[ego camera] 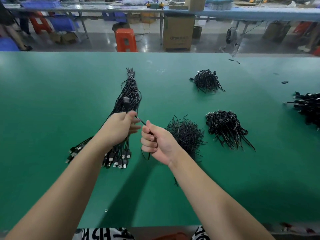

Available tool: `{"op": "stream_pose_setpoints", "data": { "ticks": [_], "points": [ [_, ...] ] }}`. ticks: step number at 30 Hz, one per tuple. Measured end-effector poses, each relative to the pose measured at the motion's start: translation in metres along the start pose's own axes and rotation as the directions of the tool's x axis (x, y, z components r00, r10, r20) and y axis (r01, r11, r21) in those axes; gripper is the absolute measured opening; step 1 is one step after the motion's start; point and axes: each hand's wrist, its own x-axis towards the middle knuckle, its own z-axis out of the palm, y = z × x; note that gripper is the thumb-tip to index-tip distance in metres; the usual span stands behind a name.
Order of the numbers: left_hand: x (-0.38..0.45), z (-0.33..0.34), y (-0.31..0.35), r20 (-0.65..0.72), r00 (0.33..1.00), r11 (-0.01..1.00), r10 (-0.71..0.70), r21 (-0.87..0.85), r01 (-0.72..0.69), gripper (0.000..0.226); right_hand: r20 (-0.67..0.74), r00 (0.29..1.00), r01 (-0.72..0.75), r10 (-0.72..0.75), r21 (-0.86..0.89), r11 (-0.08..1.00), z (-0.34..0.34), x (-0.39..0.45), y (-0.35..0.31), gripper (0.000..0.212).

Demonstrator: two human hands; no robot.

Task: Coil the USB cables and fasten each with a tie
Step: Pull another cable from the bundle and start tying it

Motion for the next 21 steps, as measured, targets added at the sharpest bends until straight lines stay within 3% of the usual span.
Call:
{"op": "stream_pose_setpoints", "data": {
  "ticks": [1,3,5,7,8,9,12,14,15,16,18,19,21],
  "points": [
    [0.003,0.004,0.001,-0.088,0.996,0.98,0.005,-0.197,-0.023,0.032,0.008,1.0,-0.008,0.008,-0.014,1.0,0.002,0.0,0.003,0.039],
    [0.011,0.005,0.01,-0.184,0.98,0.797,-0.074,-0.601,-0.052,0.039,0.008,1.0,-0.027,0.027,-0.051,0.998,0.004,0.0,0.011,0.038],
    [0.013,-0.001,0.02,-0.121,0.986,0.569,-0.114,-0.822,-0.035,0.043,-0.001,0.999,-0.038,0.038,-0.068,0.997,0.005,0.0,0.017,0.037],
    [0.009,-0.007,0.028,0.025,0.998,0.466,-0.065,-0.883,0.053,0.037,0.001,0.999,-0.037,0.037,-0.019,0.999,0.005,0.001,0.018,0.038],
    [0.005,-0.011,0.029,0.116,0.993,0.487,-0.006,-0.867,0.105,0.035,0.005,0.999,-0.041,0.041,0.029,0.999,0.005,0.002,0.015,0.039],
    [0.001,-0.015,0.029,0.21,0.975,0.573,0.066,-0.809,0.136,0.035,0.009,0.999,-0.051,0.051,0.081,0.995,0.004,0.003,0.011,0.039],
    [-0.01,-0.029,0.027,0.537,0.821,0.929,0.194,-0.369,0.022,0.041,0.008,0.998,-0.065,0.064,0.073,0.995,-0.002,0.002,-0.005,0.033],
    [-0.012,-0.036,0.029,0.692,0.719,0.996,0.059,0.005,-0.087,0.044,-0.017,0.999,-0.051,0.051,0.02,0.998,-0.009,-0.001,-0.016,0.038],
    [-0.014,-0.037,0.03,0.707,0.707,0.975,-0.038,0.181,-0.129,0.042,-0.026,0.999,-0.043,0.043,0.012,0.999,-0.011,-0.002,-0.022,0.039],
    [-0.015,-0.035,0.031,0.681,0.722,0.928,-0.119,0.336,-0.163,0.04,-0.031,0.999,-0.033,0.033,-0.006,0.999,-0.013,-0.003,-0.027,0.039],
    [-0.016,-0.025,0.031,0.555,0.815,0.839,-0.168,0.514,-0.178,0.036,-0.03,1.0,0.0,-0.002,-0.075,0.997,-0.014,-0.005,-0.035,0.037],
    [-0.015,-0.018,0.029,0.477,0.868,0.846,-0.14,0.512,-0.145,0.034,-0.024,1.0,0.017,-0.019,-0.106,0.994,-0.013,-0.007,-0.037,0.035],
    [-0.01,-0.004,0.023,0.305,0.951,0.949,-0.05,0.313,-0.05,0.032,-0.006,0.998,0.054,-0.056,-0.17,0.984,-0.009,-0.01,-0.038,0.034]
  ]
}}
